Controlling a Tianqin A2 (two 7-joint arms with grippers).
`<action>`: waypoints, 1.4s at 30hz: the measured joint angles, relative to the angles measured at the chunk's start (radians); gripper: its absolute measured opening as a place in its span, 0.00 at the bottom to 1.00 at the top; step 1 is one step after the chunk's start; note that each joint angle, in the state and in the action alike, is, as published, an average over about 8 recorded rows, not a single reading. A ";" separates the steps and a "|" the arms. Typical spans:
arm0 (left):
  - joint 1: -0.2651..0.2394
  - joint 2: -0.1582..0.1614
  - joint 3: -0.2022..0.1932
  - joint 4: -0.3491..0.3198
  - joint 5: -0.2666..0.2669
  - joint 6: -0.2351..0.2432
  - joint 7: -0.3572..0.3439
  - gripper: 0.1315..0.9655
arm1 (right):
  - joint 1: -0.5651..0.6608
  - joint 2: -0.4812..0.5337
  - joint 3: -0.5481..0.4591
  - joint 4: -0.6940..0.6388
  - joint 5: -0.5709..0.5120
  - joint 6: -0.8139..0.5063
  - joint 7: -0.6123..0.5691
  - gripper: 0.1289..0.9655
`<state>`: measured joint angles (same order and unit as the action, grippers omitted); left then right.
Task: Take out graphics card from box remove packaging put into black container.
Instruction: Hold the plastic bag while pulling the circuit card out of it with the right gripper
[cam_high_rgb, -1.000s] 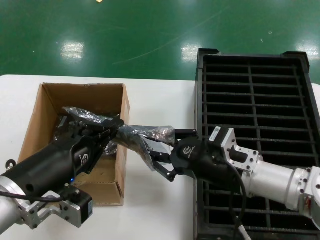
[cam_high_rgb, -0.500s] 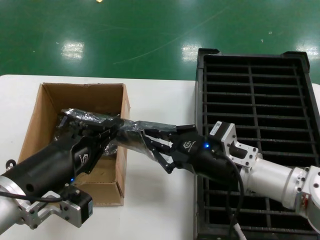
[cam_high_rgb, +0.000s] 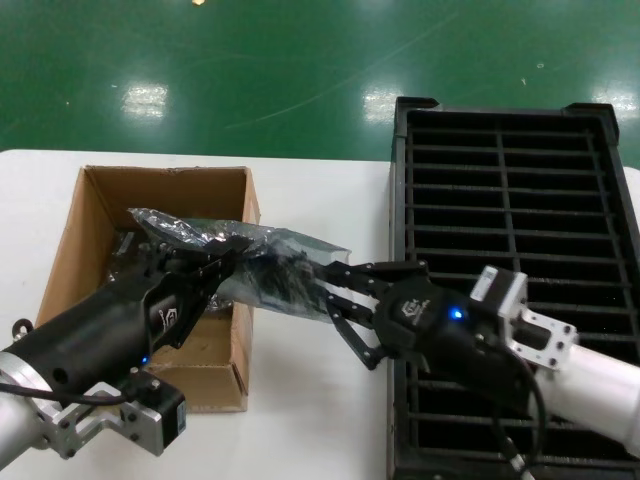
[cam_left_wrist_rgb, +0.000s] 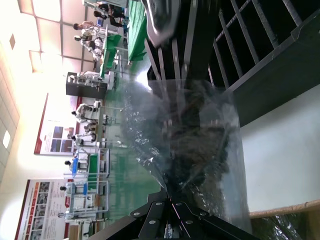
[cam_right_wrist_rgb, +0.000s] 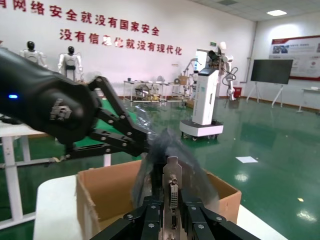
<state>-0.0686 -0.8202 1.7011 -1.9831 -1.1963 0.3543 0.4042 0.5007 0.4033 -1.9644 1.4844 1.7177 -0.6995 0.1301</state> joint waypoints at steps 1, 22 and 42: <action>0.000 0.000 0.000 0.000 0.000 0.000 0.000 0.01 | -0.012 0.014 0.007 0.019 0.007 -0.004 -0.002 0.07; 0.000 0.000 0.000 0.000 0.000 0.000 0.000 0.01 | -0.244 0.287 0.235 0.319 0.125 0.022 0.005 0.07; 0.000 0.000 0.000 0.000 0.000 0.000 0.000 0.01 | -0.246 0.271 0.170 0.304 0.110 0.018 -0.034 0.07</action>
<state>-0.0686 -0.8202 1.7011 -1.9831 -1.1963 0.3543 0.4042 0.2543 0.6744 -1.7941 1.7882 1.8277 -0.6812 0.0957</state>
